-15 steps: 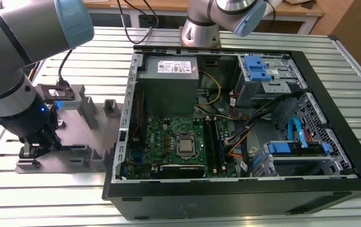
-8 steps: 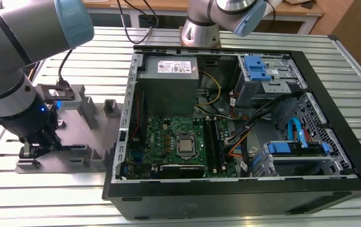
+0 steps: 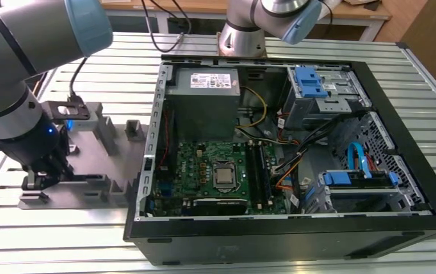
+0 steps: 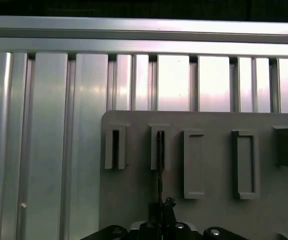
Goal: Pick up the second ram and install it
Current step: 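Pick up the second ram and move it above second insertion slot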
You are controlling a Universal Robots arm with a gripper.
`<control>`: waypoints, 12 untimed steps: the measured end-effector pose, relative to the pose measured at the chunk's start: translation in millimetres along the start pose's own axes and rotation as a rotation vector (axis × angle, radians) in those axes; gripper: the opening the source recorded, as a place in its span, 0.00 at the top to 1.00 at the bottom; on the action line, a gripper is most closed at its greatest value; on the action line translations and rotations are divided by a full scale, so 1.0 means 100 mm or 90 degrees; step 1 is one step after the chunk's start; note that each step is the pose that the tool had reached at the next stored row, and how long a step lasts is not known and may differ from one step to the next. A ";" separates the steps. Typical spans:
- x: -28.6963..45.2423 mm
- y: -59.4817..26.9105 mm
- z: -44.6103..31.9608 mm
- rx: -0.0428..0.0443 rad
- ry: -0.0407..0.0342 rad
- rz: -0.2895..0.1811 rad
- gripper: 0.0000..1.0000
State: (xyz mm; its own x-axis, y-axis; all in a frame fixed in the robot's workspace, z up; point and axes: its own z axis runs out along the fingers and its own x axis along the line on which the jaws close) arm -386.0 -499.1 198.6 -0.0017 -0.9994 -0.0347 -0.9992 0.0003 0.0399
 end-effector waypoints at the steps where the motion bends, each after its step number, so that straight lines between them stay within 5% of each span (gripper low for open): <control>1: 0.000 0.001 -0.014 0.0000 0.0000 0.000 0.89; 12: -0.005 0.005 -0.127 0.0000 0.0000 0.000 0.89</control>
State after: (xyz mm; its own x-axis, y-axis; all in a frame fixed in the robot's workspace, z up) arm -386.0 -499.1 211.4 -0.0017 -0.9994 -0.0348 -0.9992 0.0003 0.0398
